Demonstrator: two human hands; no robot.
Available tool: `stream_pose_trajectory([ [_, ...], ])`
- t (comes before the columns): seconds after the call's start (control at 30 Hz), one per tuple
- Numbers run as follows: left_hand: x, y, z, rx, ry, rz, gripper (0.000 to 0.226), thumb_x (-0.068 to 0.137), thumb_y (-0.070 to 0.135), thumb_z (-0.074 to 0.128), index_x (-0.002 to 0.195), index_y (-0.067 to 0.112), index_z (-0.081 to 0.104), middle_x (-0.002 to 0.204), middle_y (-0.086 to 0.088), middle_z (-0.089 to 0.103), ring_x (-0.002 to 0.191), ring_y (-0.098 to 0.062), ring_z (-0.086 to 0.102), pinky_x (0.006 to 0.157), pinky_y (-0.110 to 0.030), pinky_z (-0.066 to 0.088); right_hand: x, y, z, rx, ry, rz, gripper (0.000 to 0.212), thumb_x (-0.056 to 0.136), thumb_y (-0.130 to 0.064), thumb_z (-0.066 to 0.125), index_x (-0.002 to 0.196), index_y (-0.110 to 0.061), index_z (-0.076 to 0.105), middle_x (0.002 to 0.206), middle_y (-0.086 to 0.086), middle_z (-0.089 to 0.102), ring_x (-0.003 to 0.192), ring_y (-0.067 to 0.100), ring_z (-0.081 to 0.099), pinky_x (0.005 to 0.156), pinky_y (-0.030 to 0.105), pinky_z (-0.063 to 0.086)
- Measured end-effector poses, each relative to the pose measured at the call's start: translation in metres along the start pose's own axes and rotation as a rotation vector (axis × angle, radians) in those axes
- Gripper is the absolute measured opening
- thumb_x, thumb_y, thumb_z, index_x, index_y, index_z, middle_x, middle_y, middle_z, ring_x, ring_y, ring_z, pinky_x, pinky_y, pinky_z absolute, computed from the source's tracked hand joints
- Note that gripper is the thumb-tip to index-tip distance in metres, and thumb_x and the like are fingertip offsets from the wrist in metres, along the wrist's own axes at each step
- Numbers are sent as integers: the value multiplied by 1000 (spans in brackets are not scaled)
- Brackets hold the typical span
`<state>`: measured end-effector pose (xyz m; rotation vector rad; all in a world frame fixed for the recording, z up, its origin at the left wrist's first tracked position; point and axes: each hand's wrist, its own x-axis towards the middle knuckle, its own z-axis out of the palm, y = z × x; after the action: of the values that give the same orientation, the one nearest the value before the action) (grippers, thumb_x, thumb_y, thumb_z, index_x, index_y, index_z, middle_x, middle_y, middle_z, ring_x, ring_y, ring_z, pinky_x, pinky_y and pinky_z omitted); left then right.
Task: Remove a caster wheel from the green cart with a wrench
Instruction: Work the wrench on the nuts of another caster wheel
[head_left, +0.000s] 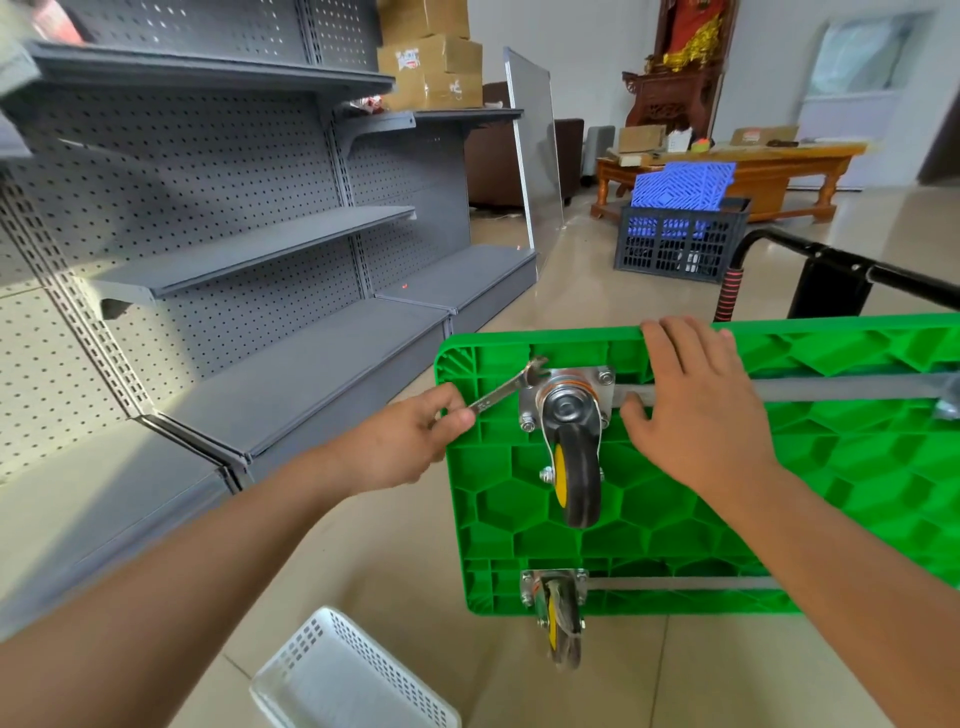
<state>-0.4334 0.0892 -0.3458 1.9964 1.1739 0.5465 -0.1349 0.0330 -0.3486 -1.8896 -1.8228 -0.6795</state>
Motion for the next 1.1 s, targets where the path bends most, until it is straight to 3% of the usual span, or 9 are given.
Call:
stream_pose_trajectory([
  [0.1, -1, -11, 9, -89, -1, 89, 29, 106, 31, 46, 76, 31, 48, 58, 11, 40, 53, -13, 34, 52, -27, 33, 0, 0, 1, 1, -13, 5, 76, 85, -37, 60, 150, -6, 35, 147, 14, 41, 142, 35, 33, 122, 53, 21],
  [0.23, -7, -20, 13, 262, 207, 142, 30, 108, 26, 44, 78, 28, 47, 61, 16, 53, 56, -5, 46, 57, -20, 37, 0, 0, 2, 10, 1, 3, 76, 84, -36, 61, 149, -6, 36, 146, 14, 42, 141, 35, 34, 122, 53, 21],
  [0.4, -7, -27, 21, 381, 304, 100, 15, 107, 33, 41, 100, 25, 52, 71, -2, 58, 63, -20, 49, 66, -39, 43, 0, 0, 3, 7, 4, 10, 76, 85, -36, 60, 150, -6, 36, 147, 15, 42, 142, 36, 33, 123, 53, 20],
  [0.57, -3, -23, 31, 371, 442, 105, 18, 107, 34, 43, 97, 22, 52, 61, 5, 46, 60, -11, 46, 58, -36, 27, 0, 0, 4, 8, 10, 8, 76, 84, -36, 60, 149, -5, 36, 147, 15, 42, 142, 36, 33, 123, 53, 20],
  [0.73, -5, -22, 36, 452, 520, 111, 20, 106, 34, 42, 99, 18, 53, 63, 7, 44, 65, -24, 44, 60, -37, 24, 0, 1, 4, 14, 25, 10, 76, 83, -34, 61, 149, -5, 37, 147, 15, 42, 141, 36, 33, 123, 53, 20],
  [0.9, -2, -25, 40, 352, 452, 56, 25, 106, 37, 41, 89, 21, 48, 62, 3, 47, 64, -26, 49, 57, -37, 33, -1, 1, 5, 14, 18, 9, 76, 83, -34, 61, 150, -5, 36, 148, 15, 41, 142, 36, 32, 123, 53, 20],
  [1.1, 8, -22, 31, 304, 549, -71, 36, 102, 43, 51, 75, 18, 51, 62, -1, 54, 66, -26, 51, 60, -34, 35, 1, 1, 4, 12, 6, 7, 76, 84, -35, 60, 149, -5, 36, 148, 15, 41, 142, 36, 32, 123, 53, 20],
])
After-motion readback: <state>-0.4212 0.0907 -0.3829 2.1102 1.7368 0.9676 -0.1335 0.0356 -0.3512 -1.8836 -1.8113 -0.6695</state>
